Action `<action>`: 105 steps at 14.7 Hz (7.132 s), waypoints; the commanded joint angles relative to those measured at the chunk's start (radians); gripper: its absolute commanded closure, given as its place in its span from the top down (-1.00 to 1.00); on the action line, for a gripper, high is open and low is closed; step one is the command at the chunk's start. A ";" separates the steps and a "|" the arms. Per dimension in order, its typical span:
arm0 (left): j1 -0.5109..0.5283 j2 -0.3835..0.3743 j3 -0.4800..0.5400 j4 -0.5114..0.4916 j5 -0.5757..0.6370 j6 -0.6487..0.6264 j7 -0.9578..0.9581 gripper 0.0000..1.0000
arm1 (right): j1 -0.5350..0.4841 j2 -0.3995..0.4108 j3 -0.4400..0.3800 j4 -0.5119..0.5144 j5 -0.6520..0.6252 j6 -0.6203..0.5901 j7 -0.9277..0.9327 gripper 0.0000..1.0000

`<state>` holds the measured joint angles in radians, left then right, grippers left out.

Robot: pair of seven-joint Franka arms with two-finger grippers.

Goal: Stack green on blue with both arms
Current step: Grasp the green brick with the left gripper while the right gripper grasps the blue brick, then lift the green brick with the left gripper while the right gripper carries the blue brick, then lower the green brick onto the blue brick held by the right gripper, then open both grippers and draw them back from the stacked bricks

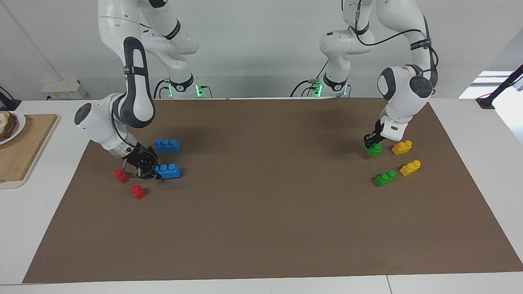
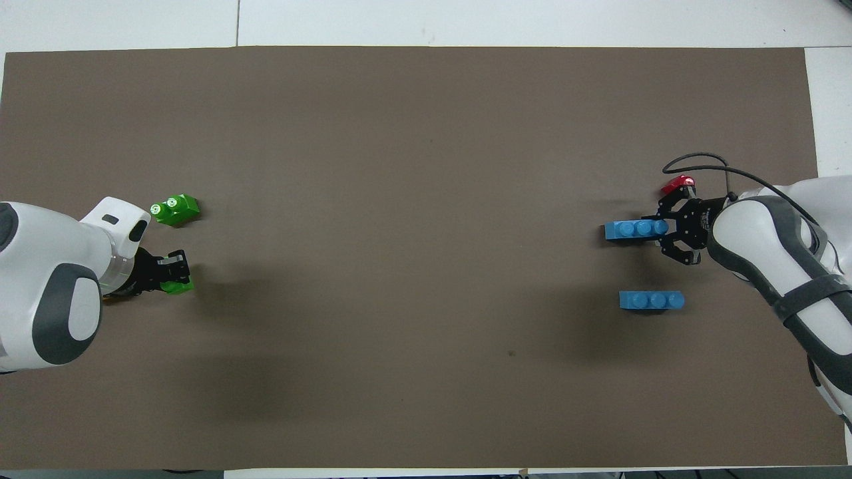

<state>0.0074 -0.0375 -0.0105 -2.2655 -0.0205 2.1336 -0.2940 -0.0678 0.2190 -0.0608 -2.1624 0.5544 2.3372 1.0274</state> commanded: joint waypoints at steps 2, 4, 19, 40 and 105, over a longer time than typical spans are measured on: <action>-0.009 0.044 -0.003 0.130 0.004 -0.107 -0.095 -1.00 | 0.095 0.026 0.007 0.107 0.027 0.008 0.092 -1.00; -0.030 0.044 -0.003 0.133 0.004 -0.106 -0.148 -1.00 | 0.152 0.028 0.007 0.160 0.021 -0.010 0.124 -1.00; -0.069 0.033 -0.008 0.245 -0.045 -0.195 -0.574 -1.00 | 0.585 0.077 0.009 0.223 -0.169 0.045 0.815 -1.00; -0.483 0.197 -0.022 0.371 -0.065 -0.003 -1.777 -1.00 | 0.697 0.197 0.010 0.191 -0.067 0.267 0.790 -1.00; -0.327 0.125 -0.011 0.370 -0.050 -0.210 -1.328 1.00 | 0.628 0.149 0.007 0.211 -0.021 0.208 0.734 0.70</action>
<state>-0.3606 0.1293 -0.0120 -1.8661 -0.0702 1.9690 -1.7165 0.5895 0.4039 -0.0608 -1.9459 0.5118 2.5758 1.8117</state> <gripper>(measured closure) 0.000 0.198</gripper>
